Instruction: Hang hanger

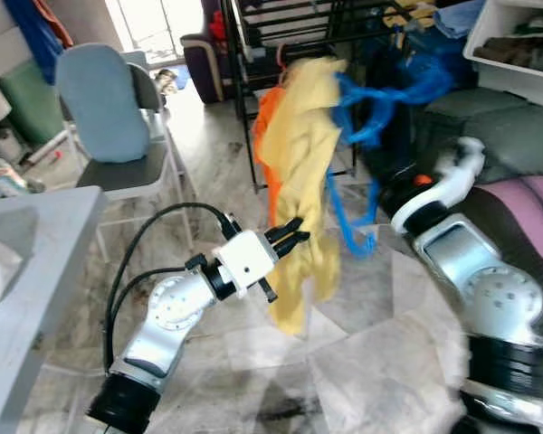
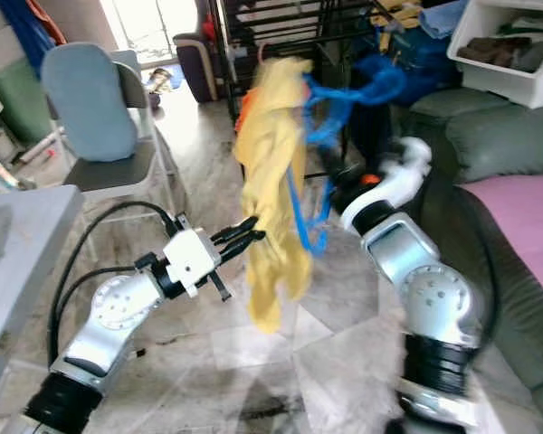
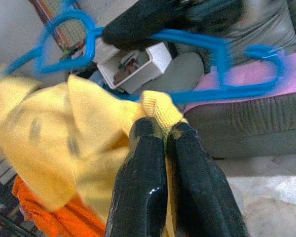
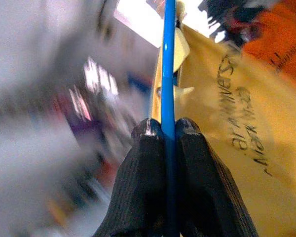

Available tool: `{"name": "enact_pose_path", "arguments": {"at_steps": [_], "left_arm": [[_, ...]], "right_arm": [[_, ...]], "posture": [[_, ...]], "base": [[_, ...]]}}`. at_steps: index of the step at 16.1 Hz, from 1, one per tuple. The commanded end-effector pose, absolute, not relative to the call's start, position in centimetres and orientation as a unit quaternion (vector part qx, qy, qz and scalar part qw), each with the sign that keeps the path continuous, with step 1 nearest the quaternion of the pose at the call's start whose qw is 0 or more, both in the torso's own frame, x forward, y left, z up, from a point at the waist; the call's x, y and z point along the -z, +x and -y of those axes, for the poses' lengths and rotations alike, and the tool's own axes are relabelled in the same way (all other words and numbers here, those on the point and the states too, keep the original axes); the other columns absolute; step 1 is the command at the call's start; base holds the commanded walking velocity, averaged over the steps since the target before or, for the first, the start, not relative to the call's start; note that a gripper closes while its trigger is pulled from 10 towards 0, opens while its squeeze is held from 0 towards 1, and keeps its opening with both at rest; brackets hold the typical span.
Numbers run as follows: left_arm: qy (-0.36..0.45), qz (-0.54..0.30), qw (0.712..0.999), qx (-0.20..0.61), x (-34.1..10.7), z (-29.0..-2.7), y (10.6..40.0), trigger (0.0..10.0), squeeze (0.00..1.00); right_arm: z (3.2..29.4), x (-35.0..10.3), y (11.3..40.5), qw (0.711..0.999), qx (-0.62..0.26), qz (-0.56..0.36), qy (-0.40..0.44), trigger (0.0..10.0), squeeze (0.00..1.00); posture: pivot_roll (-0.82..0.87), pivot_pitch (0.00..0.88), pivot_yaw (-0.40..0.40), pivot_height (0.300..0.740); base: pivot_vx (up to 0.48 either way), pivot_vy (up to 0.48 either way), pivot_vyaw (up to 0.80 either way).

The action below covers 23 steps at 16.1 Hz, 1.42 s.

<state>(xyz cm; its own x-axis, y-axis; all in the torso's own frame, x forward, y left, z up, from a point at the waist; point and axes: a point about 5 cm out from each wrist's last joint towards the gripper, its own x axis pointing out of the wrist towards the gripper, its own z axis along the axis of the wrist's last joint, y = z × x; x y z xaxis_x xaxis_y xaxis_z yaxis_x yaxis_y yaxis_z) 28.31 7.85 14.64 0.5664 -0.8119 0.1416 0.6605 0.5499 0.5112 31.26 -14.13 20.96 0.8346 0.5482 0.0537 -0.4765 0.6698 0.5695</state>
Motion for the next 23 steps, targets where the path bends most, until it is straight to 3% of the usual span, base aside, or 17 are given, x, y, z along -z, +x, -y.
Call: {"name": "enact_pose_path", "arguments": {"at_steps": [1,2,4,6,12,16,18,19,21,23], "left_arm": [[0.227,0.212,0.864,0.396,-15.6,-8.3,29.0,10.0,0.0],[0.235,0.218,0.864,0.388,-15.8,-8.5,29.1,10.0,0.0],[0.255,0.239,0.879,0.324,-16.4,-9.9,30.0,10.0,0.0],[0.251,0.248,0.893,0.278,-17.1,-10.9,30.8,10.0,0.0],[0.219,0.29,0.895,0.258,-18.9,-11.2,30.8,10.0,0.0],[0.185,0.262,0.893,0.317,-17.5,-10.3,29.8,10.0,0.0],[0.175,0.226,0.876,0.389,-15.7,-9.0,28.6,10.0,0.0],[0.181,0.204,0.857,0.437,-14.5,-8.3,27.7,10.0,0.0],[0.18,0.186,0.851,0.457,-13.7,-8.3,27.3,10.0,0.0],[0.183,0.152,0.837,0.492,-12.6,-8.2,26.7,10.0,0.0]], "right_arm": [[13.0,-17.1,30.0,0.914,-0.302,-0.164,0.214,10.0,0.0],[13.9,-16.4,29.9,0.924,-0.289,-0.164,0.192,10.0,0.0],[18.3,-13.4,30.3,0.947,-0.145,-0.213,0.191,10.0,0.0],[21.1,-11.7,29.9,0.954,-0.062,-0.228,0.186,10.0,0.0],[24.2,-10.5,30.3,0.953,0.057,-0.212,0.207,10.0,0.0],[25.7,-13.8,32.0,0.942,0.098,-0.085,0.309,10.0,0.0],[24.9,-17.0,33.2,0.898,0.059,0.007,0.436,10.0,0.0],[23.9,-20.0,33.6,0.866,-0.002,0.083,0.493,10.0,0.0],[23.6,-22.3,33.9,0.825,-0.033,0.134,0.548,10.0,0.0],[22.7,-24.9,34.7,0.806,-0.062,0.167,0.564,10.0,0.0]], "posture": [[-0.21,0.0,0.087,0.74],[-0.21,0.0,0.087,0.74],[-0.22,0.0,0.087,0.74],[-0.22,0.0,0.089,0.74],[-0.21,0.0,0.092,0.74],[-0.21,0.0,0.09,0.74],[-0.21,0.0,0.09,0.74],[-0.21,0.0,0.089,0.74],[-0.21,0.0,0.088,0.74],[-0.21,0.0,0.087,0.74]], "base": [[0.0,0.0,0.0],[0.0,0.0,0.0],[0.0,0.0,0.0],[0.0,0.0,0.0],[0.0,0.0,0.0],[0.0,0.0,0.0],[0.0,0.0,0.0],[0.0,0.0,0.0],[0.0,0.0,0.0],[0.0,0.0,0.0]]}}
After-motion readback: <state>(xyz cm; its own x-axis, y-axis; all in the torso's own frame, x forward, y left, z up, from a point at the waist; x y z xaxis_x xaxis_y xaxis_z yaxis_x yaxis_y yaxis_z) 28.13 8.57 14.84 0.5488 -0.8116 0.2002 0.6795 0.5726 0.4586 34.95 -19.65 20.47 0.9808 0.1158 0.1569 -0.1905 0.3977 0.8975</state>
